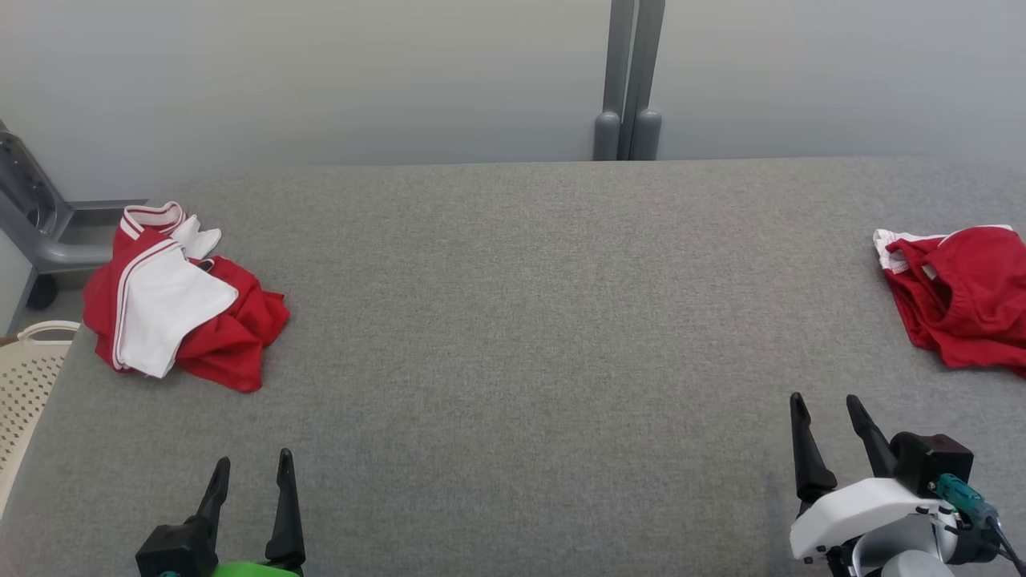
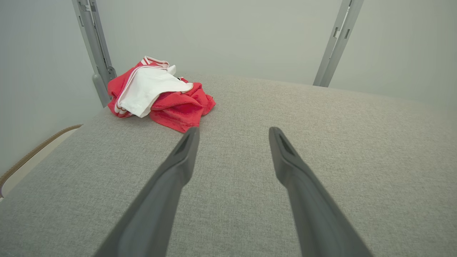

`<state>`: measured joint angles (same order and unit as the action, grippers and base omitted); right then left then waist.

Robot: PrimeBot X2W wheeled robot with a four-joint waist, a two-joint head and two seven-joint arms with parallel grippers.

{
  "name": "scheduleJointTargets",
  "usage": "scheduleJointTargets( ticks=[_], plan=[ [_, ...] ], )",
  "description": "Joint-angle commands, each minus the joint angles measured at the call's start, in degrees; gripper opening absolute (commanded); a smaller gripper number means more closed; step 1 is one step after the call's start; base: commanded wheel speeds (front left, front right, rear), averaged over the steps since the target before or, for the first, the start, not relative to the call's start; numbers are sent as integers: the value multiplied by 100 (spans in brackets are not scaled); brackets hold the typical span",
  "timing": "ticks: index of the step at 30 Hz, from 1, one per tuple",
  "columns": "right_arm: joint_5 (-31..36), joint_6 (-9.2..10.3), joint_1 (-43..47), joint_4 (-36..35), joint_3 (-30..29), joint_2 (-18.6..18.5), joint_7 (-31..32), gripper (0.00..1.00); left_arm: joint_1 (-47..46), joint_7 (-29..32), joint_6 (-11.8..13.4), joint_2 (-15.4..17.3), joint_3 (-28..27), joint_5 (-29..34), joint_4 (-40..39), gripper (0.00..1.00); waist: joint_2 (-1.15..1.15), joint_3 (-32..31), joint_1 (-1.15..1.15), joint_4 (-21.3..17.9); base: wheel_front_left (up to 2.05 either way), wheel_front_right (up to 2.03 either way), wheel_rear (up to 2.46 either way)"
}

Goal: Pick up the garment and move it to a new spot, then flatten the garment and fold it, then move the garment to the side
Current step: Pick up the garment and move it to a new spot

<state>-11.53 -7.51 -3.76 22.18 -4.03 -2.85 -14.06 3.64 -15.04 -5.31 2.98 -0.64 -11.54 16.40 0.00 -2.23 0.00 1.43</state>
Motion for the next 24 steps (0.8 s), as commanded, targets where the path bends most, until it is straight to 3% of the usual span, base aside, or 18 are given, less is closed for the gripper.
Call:
scheduleJointTargets(
  ticks=[1, 13, 24],
  plan=[
    [-39, 5, -17, 24, 36, -10, -35, 100, -99, -21, -34, 0, -27, 30, 27, 100, 0, 0, 0, 10, 0, 0, 0],
    [105, 5, 53, -91, 230, -10, -76, 100, -182, -22, -10, -1, -82, 62, 132, 100, 0, 21, 0, 327, 0, 0, 0],
    [153, 5, 170, -210, 470, -9, -106, 100, -9, -15, 44, 1, -125, 89, 108, 100, 0, -43, 0, 1278, 0, 0, 0]
  ],
)
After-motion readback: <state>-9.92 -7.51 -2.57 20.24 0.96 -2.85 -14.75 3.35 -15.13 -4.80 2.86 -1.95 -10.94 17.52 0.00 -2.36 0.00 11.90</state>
